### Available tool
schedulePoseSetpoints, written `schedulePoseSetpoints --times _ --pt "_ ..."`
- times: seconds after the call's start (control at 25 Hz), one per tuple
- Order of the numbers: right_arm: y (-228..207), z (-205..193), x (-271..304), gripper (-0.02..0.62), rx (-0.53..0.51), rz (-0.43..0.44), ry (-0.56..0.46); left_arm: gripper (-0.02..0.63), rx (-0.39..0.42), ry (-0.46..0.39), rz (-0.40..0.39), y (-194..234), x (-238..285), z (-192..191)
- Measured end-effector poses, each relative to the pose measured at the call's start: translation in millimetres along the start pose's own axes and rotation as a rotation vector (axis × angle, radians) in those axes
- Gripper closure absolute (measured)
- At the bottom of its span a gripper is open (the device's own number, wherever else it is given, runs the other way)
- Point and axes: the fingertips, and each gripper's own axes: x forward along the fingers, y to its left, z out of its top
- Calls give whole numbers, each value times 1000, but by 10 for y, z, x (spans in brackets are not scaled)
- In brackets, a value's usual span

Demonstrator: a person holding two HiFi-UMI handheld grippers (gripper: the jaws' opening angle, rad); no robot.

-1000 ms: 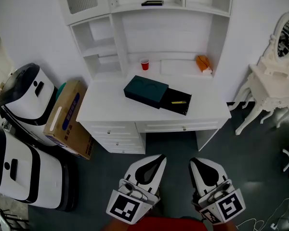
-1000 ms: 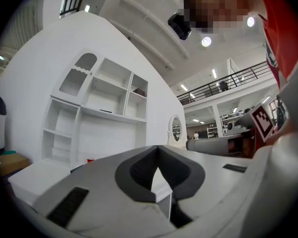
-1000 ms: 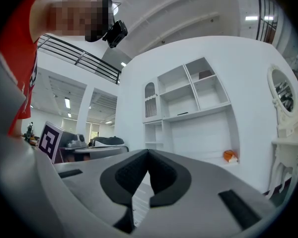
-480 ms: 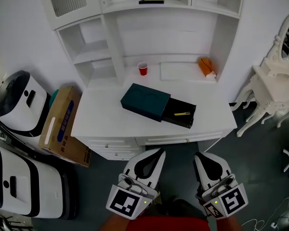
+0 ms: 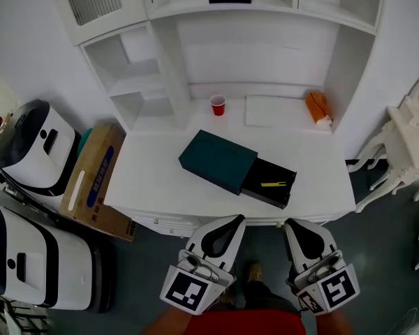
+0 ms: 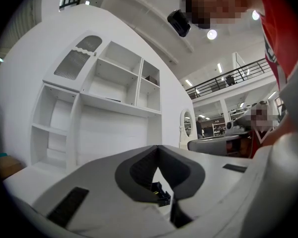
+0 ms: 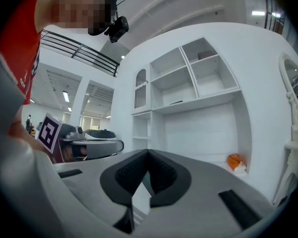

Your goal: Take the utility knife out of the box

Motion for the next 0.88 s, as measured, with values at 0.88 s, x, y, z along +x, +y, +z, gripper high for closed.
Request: schedulePoseSetpoints --times 0.88 --pt "-1066 -971 1091 555 -310 312 402 588 -38 90 85 549 944 -475"
